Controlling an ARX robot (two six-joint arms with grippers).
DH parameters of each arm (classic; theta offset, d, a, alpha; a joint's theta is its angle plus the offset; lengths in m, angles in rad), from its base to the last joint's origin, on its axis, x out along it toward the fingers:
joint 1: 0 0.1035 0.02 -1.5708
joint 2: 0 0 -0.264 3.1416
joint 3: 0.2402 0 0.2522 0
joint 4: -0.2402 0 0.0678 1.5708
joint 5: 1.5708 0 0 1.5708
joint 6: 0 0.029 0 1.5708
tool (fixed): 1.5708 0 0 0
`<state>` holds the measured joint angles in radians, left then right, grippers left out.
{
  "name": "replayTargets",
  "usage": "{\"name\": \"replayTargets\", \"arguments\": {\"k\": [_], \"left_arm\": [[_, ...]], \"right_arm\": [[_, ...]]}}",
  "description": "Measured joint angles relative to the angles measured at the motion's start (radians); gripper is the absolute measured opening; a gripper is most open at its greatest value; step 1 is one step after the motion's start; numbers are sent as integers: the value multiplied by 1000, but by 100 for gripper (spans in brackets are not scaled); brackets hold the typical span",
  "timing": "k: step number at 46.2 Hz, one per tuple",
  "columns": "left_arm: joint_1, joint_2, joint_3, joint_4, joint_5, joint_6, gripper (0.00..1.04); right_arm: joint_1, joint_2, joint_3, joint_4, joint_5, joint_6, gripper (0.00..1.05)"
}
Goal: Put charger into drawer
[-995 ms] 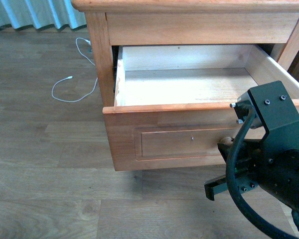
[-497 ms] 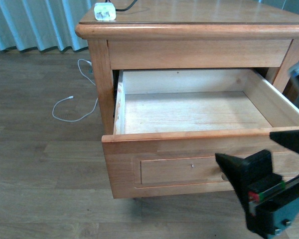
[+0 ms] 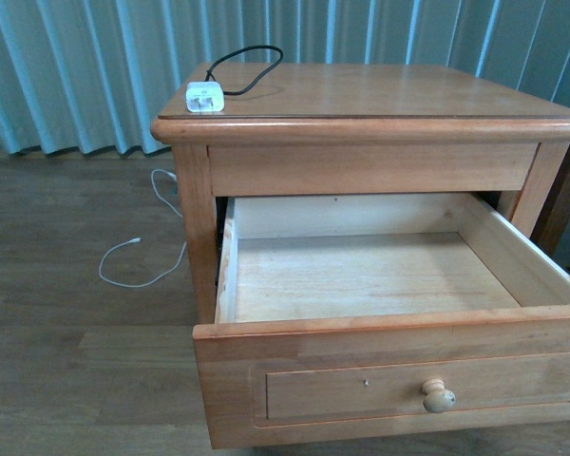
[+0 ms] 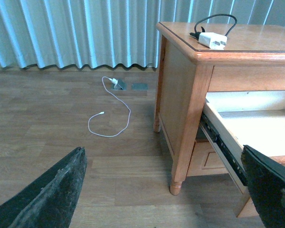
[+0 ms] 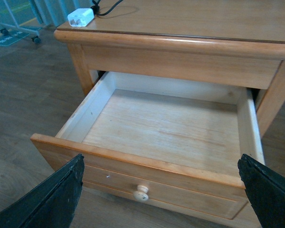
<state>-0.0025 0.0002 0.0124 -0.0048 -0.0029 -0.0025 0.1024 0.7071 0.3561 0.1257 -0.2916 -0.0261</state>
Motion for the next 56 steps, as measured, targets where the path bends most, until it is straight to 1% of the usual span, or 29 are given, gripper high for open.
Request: {"name": "replayTargets", "arguments": {"k": [9,11,13,16,21,22,24,25,27,30,31,32,34,37,40,41,43,47,48,56], "left_arm": [[0,0,0,0,0,0,99],[0,0,0,0,0,0,99],[0,0,0,0,0,0,99],[0,0,0,0,0,0,99],[0,0,0,0,0,0,99],[0,0,0,0,0,0,99],[0,0,0,0,0,0,99],[0,0,0,0,0,0,99],[0,0,0,0,0,0,99],[0,0,0,0,0,0,99],[0,0,0,0,0,0,99],[0,0,0,0,0,0,99],[0,0,0,0,0,0,99],[0,0,0,0,0,0,99],[0,0,0,0,0,0,99],[0,0,0,0,0,0,99],[0,0,0,0,0,0,99],[0,0,0,0,0,0,99],[0,0,0,0,0,0,99],[0,0,0,0,0,0,99]], "right_arm": [[-184,-131,-2,-105,-128,2,96],[-256,-165,-7,-120,-181,15,96],[-312,-185,-12,-129,-189,21,96],[-336,-192,-13,-130,-189,28,96],[-338,-190,-17,-131,-191,31,96],[-332,-196,-24,-114,-171,31,95],[-288,-227,-80,14,6,30,85],[-270,-245,-106,59,72,30,80],[-246,-274,-140,89,148,30,69],[-212,-310,-176,94,197,30,53],[-180,-320,-189,94,248,30,48],[-149,-329,-200,93,274,30,42],[-114,-347,-219,92,280,30,32],[-107,-378,-241,87,287,29,15],[-106,-400,-256,82,290,29,2],[-106,-406,-261,80,290,26,4],[-106,-410,-266,79,290,26,14],[-106,-412,-266,79,290,26,28],[-106,-412,-266,79,290,26,33],[-106,-413,-266,79,290,26,62]]}}
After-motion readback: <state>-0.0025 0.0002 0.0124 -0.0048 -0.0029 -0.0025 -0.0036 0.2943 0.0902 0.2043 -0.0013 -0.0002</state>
